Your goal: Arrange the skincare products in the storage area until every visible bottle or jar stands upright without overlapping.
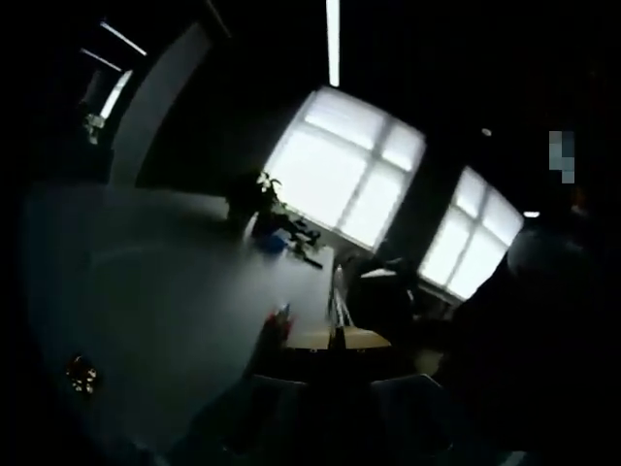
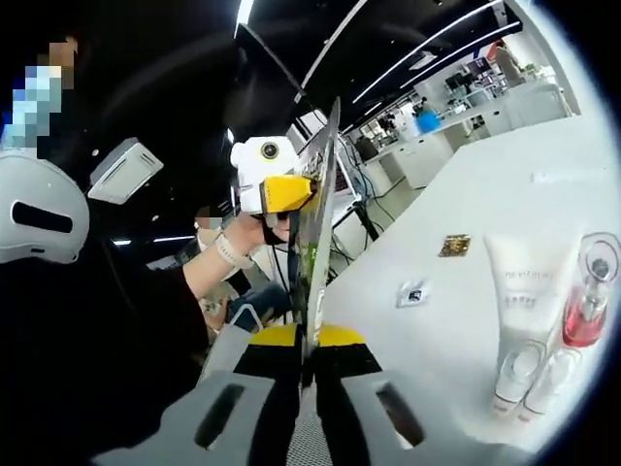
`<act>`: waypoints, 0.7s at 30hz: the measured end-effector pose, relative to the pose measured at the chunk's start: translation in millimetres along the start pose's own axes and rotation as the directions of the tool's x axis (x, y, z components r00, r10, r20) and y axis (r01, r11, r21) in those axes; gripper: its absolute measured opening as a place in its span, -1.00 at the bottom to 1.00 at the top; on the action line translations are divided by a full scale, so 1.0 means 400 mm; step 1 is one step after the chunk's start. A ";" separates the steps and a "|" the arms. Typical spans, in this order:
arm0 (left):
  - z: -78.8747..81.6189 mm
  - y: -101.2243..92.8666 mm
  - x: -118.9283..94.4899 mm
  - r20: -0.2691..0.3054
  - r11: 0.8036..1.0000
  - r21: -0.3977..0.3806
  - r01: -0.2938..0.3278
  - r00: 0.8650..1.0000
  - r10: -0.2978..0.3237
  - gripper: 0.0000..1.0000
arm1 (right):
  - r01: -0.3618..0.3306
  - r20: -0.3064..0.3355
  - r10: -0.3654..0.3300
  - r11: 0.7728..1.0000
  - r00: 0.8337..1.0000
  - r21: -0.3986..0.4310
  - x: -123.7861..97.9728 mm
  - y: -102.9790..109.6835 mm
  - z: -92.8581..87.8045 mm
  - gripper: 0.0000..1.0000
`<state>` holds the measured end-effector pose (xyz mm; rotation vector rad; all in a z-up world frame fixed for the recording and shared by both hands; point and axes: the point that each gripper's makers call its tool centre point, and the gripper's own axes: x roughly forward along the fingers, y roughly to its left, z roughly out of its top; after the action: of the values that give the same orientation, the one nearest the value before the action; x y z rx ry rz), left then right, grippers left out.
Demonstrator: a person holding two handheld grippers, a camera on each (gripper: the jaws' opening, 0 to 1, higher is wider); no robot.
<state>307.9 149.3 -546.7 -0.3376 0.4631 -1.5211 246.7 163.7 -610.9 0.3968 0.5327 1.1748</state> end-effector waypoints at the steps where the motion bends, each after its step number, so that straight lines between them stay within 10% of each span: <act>1: -0.002 0.007 0.000 -0.003 1.000 -0.004 -0.002 1.000 0.002 -1.00 | 0.006 -0.002 -0.006 1.000 1.000 0.023 0.001 -0.003 -0.004 -0.92; 21: -0.113 0.130 0.015 -0.116 0.991 -0.059 -0.117 0.987 0.109 -1.00 | 0.132 -0.098 -0.114 0.970 0.989 0.203 0.019 -0.068 -0.082 -0.98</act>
<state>331.0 148.2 -611.9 -0.2731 0.6123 -1.4212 250.2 162.3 -654.1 0.4880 0.7495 1.0225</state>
